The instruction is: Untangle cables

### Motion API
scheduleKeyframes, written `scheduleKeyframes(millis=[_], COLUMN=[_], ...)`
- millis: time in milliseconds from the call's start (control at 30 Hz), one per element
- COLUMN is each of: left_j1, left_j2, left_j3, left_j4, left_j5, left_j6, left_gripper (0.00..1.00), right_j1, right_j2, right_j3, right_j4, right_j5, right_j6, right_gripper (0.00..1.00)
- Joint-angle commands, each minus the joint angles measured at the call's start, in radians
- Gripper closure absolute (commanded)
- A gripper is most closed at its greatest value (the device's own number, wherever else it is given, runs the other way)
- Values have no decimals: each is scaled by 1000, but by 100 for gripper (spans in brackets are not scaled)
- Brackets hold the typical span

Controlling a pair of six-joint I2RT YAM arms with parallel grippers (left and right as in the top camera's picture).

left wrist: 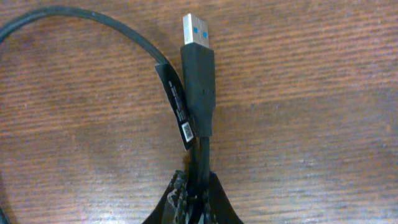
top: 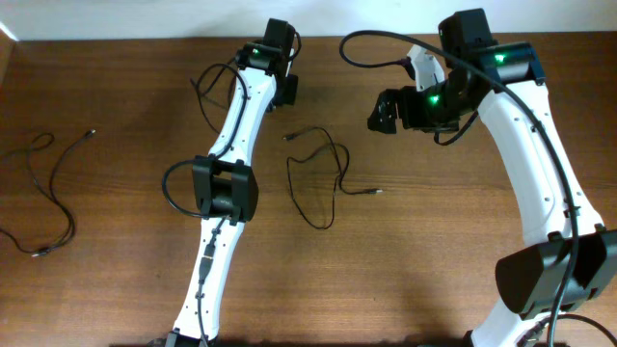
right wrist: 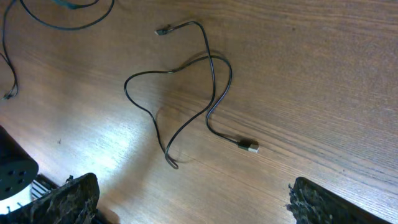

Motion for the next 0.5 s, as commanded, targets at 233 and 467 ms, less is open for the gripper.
scheduleKeyframes(millis=[233,467], left_j1=[54,255], left_j2=[-156,-404], left_j3=[227,226], left_j4=[-122,-117], left_j5=[-43,-43], left_j6=[5,5], left_gripper=[100,100], right_j1=[6,6], right_j2=[-4,-4], right_j3=[-1,-1], right_j4=[2,2], right_j5=[9,9], right_j6=[-11,-10], right_gripper=[1,1])
